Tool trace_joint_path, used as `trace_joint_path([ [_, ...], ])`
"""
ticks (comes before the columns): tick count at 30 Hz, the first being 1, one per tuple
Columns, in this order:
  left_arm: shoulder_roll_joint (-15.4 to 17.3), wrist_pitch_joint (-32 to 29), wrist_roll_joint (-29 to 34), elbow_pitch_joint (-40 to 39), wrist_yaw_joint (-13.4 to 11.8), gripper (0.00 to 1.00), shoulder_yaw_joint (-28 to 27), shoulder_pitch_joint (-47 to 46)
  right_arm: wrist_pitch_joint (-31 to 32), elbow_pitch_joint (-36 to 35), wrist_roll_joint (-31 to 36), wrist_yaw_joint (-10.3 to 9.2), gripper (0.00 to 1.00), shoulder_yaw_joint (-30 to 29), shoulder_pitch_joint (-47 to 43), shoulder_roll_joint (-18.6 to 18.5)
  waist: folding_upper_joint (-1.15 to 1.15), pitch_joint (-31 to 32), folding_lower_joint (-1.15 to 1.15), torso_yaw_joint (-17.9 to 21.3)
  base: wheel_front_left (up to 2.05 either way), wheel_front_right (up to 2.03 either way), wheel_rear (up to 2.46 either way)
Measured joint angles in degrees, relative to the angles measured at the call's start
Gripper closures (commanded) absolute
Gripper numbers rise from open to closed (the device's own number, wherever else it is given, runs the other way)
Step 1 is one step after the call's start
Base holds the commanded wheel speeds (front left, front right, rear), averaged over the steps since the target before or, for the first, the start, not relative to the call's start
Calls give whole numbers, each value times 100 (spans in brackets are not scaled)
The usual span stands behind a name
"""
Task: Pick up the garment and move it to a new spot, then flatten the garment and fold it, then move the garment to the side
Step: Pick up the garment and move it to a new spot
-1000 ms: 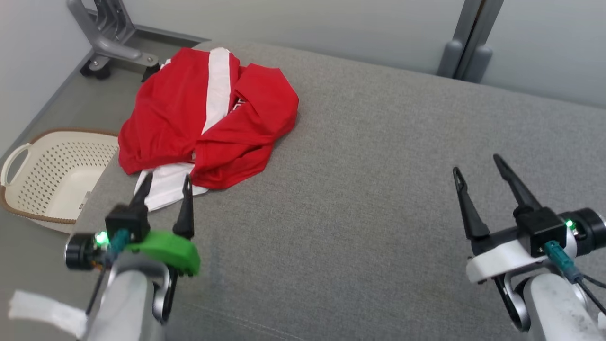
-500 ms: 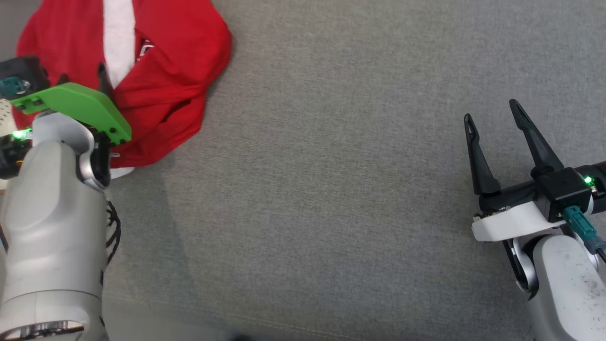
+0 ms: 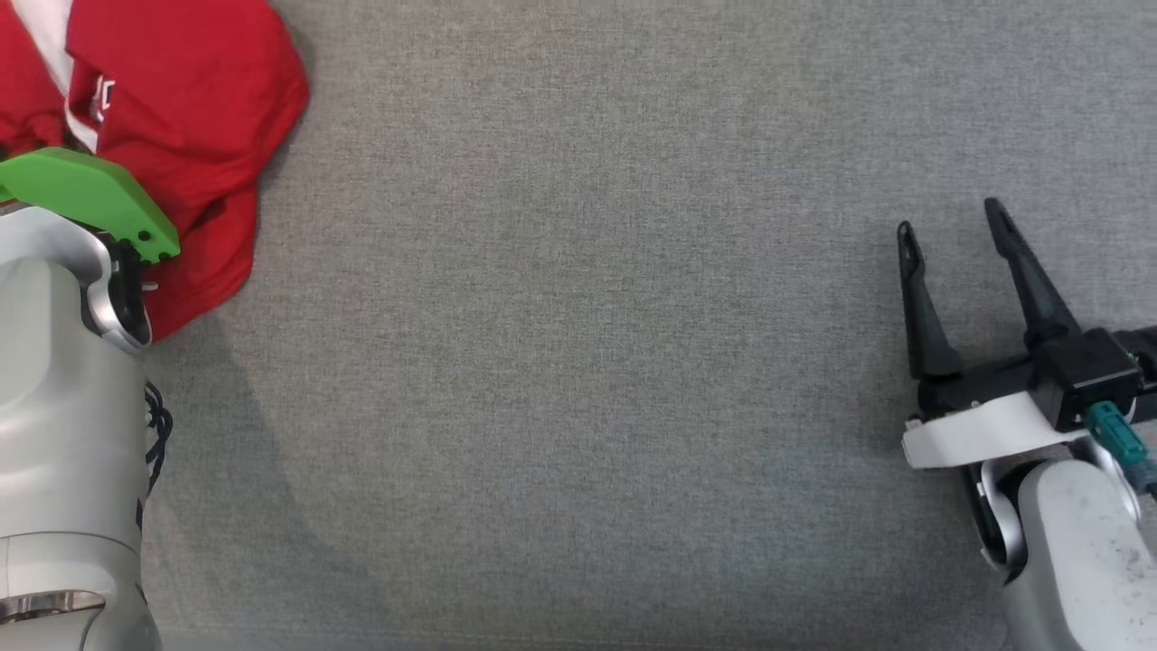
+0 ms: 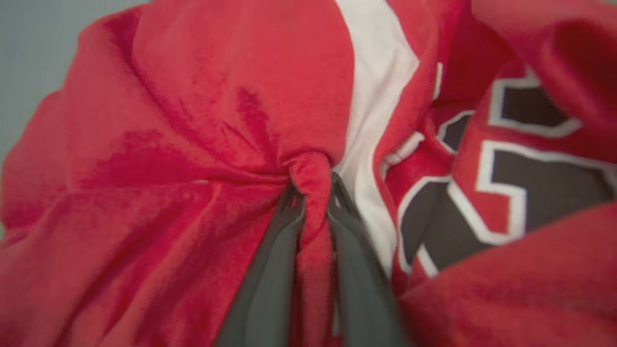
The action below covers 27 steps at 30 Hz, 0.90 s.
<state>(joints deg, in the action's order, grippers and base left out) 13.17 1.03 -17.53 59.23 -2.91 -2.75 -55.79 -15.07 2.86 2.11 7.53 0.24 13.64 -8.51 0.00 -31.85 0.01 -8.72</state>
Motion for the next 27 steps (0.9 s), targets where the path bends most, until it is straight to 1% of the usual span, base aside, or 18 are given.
trace_joint_path([
  [3, 49, 192, 9, -155, 174, 100, 73, 55, 1, 71, -37, 0, 0, 10, -162, 90, 0, 158, 0, 25, 0, 0, 0],
  [6, 154, 311, 45, -412, 293, 100, 135, 140, 1, 137, -54, 0, 0, 18, -313, 191, 0, 375, 0, 19, 0, 0, 0],
  [10, 165, 265, 54, -995, 449, 100, 271, 295, 1, 211, -110, 0, 0, 45, -520, 294, 0, 755, 0, -41, 0, 0, 0],
  [13, 167, 71, 53, -1594, 547, 100, 355, 495, 1, 237, -147, 0, 0, 43, -610, 377, 0, 1069, -1, -96, 0, 0, 0],
  [16, 151, -213, 43, -2352, 598, 100, 470, 779, 1, 252, -158, 0, 0, 22, -733, 422, 0, 1363, -1, -121, 0, 0, 0],
  [21, 34, -925, -124, -4010, 698, 100, 661, 1384, 1, 265, -205, 0, 0, -65, -914, 493, 0, 1808, -1, -74, 0, 0, 0],
  [24, -33, -1411, -289, -5046, 722, 100, 802, 1730, 1, 272, -224, 0, 0, -97, -1011, 517, 0, 2005, -1, 33, 0, 0, 0],
  [27, -143, -1880, -478, -5995, 726, 100, 920, 2019, 1, 275, -245, 0, 0, -118, -1078, 542, 0, 2135, -1, 219, 0, 0, 0],
])
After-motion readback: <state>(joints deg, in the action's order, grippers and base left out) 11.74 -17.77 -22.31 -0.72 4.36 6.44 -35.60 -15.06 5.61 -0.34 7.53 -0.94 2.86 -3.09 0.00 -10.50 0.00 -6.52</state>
